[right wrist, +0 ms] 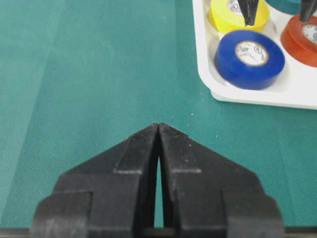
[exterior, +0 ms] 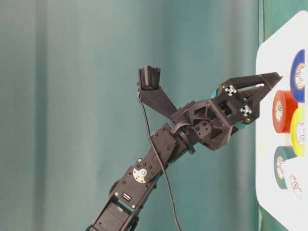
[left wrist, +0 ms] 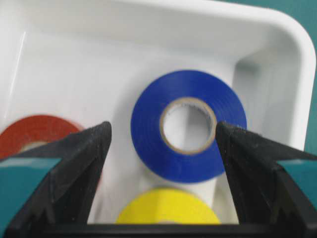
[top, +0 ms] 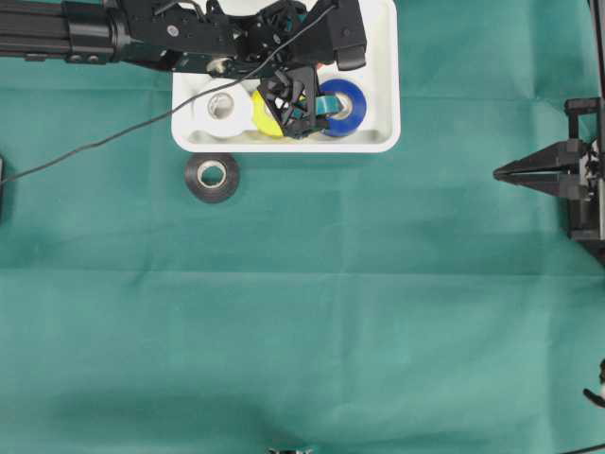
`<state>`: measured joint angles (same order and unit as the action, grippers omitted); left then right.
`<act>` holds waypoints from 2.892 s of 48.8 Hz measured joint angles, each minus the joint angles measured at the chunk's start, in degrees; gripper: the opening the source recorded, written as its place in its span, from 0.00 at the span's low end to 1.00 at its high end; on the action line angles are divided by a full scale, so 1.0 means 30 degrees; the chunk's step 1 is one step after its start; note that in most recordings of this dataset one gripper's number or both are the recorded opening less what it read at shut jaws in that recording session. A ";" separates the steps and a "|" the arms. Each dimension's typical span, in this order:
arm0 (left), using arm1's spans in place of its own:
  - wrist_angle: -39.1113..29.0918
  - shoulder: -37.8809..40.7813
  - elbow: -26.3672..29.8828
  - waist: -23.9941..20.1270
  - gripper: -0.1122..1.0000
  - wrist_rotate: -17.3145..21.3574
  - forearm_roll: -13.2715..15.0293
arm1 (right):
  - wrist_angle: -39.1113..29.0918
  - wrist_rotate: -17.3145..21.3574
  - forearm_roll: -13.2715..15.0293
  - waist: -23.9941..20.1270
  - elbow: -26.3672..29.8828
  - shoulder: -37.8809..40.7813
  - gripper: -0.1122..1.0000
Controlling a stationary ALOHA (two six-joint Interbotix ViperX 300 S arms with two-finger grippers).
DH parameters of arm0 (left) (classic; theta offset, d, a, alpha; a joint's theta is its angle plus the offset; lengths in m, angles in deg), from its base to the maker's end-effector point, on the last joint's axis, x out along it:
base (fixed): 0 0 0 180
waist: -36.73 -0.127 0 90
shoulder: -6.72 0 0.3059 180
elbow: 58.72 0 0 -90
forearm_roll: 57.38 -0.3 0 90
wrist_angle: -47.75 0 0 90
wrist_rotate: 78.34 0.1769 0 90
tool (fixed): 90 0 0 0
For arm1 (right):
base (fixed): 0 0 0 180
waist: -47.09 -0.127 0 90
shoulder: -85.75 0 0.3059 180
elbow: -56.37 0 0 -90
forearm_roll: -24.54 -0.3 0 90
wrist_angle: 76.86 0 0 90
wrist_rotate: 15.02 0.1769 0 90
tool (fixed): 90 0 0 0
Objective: Put the tape into the white case with the left arm.
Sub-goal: 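Retract the left gripper to the left edge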
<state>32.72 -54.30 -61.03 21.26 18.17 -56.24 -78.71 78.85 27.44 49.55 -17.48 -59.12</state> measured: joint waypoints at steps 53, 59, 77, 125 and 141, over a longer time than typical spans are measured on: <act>0.5244 -1.0488 -1.2803 0.0088 0.82 -0.0322 0.0029 | 0.0000 0.0000 0.0000 0.0000 0.0000 -0.0029 0.01; 0.5771 -1.2363 -1.4443 0.0264 0.82 -0.0322 0.0059 | 0.0000 0.0000 0.0000 0.0000 0.0000 -0.0029 0.01; 0.5977 -1.6729 -1.7402 0.0791 0.82 -0.0264 0.0059 | 0.0000 0.0000 0.0000 0.0000 0.0000 -0.0029 0.01; 0.2959 -2.7539 -2.2471 0.2549 0.82 -0.1084 0.0088 | 0.0000 0.0000 0.0000 -0.0029 0.0000 -0.0029 0.01; 0.2959 -2.7510 -2.2500 0.6914 0.82 -0.1025 0.0088 | 0.0000 0.0000 0.0000 0.0000 0.0000 -0.0029 0.01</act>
<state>41.59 -136.83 -128.53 42.01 15.09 -55.98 -78.71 78.85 27.44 49.55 -17.48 -59.20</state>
